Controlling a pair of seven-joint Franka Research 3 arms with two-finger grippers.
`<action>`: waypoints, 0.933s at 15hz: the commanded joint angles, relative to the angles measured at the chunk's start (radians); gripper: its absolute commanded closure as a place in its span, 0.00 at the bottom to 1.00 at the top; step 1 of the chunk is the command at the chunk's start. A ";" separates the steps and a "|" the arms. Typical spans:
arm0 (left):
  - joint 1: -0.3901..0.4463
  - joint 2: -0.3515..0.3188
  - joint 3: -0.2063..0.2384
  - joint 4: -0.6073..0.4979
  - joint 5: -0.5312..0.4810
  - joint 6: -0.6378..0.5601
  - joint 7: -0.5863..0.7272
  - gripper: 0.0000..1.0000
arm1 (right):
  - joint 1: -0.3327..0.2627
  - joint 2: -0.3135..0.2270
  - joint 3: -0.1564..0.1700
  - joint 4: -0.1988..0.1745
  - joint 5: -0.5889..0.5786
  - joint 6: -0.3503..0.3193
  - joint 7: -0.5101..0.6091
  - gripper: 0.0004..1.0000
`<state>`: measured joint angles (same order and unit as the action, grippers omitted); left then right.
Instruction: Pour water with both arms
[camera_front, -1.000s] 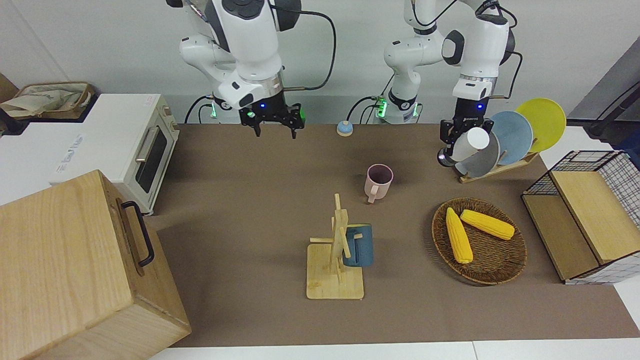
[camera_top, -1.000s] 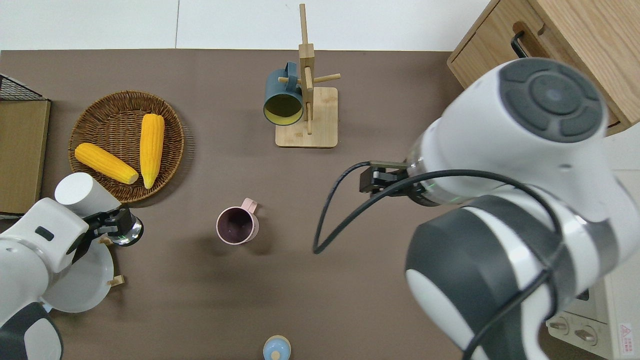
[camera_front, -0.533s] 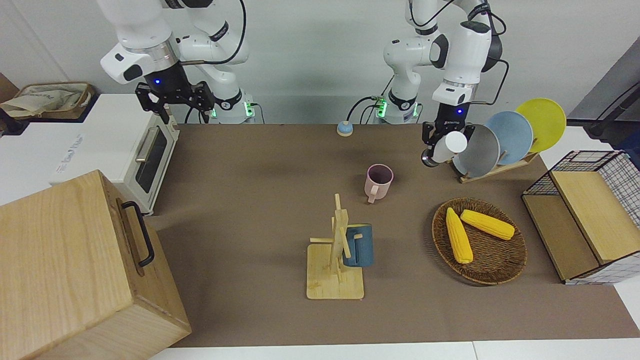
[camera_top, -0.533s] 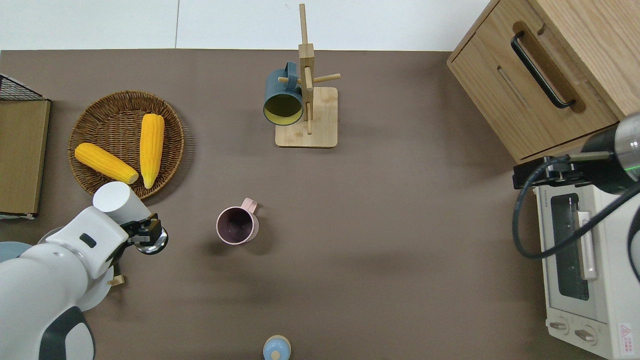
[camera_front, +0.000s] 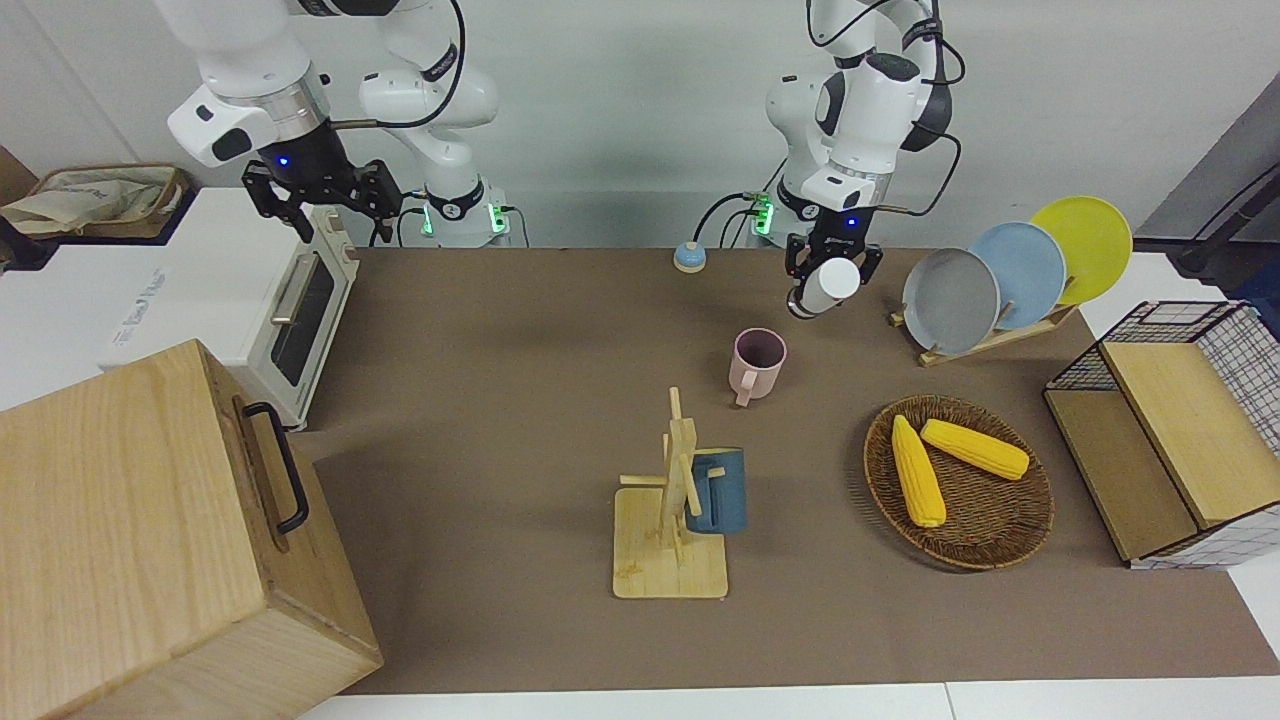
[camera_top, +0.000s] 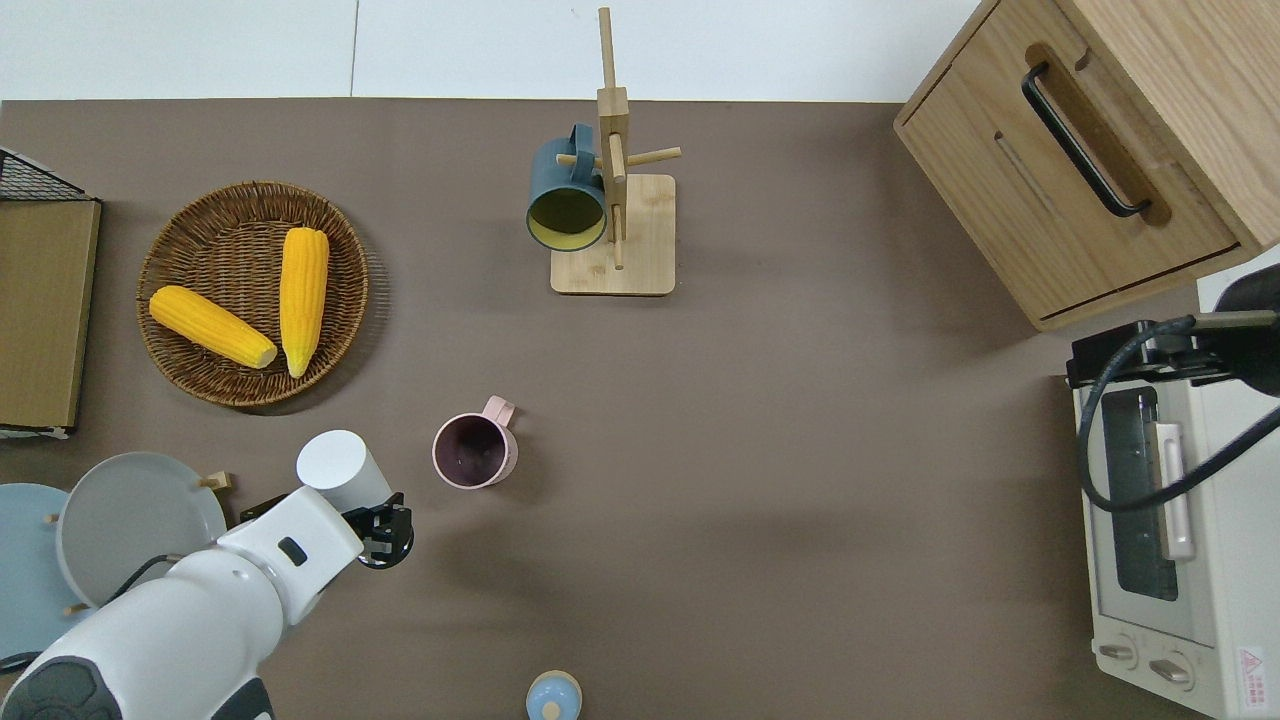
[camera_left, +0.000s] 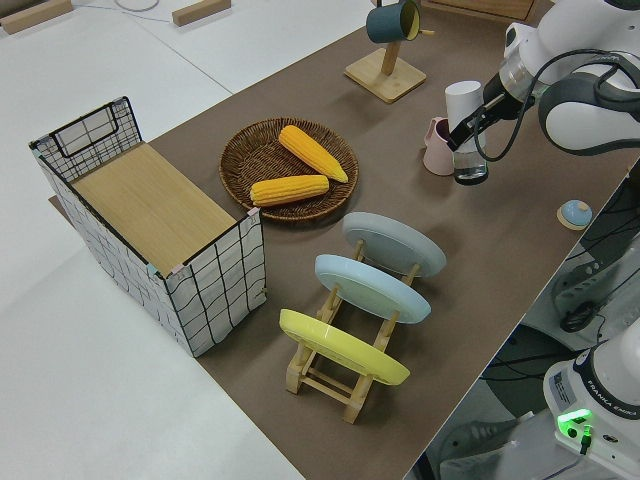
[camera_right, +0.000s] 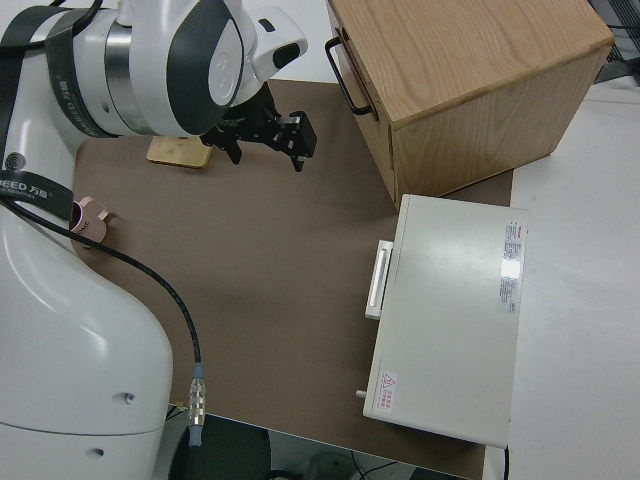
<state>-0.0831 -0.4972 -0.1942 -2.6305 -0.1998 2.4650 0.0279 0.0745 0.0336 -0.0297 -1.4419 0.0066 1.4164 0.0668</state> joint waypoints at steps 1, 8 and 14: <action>-0.087 -0.084 0.013 -0.072 -0.059 0.014 -0.011 1.00 | 0.011 -0.017 -0.012 -0.020 0.003 0.004 -0.016 0.01; -0.148 -0.032 -0.005 -0.080 -0.087 -0.035 -0.013 1.00 | 0.018 -0.017 -0.006 -0.018 0.003 0.003 -0.016 0.01; -0.136 0.101 -0.019 0.047 -0.084 -0.139 -0.006 1.00 | 0.018 -0.017 -0.006 -0.018 0.003 0.004 -0.016 0.01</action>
<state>-0.2153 -0.4595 -0.2182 -2.6724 -0.2739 2.3705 0.0266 0.0899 0.0336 -0.0331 -1.4419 0.0067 1.4164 0.0668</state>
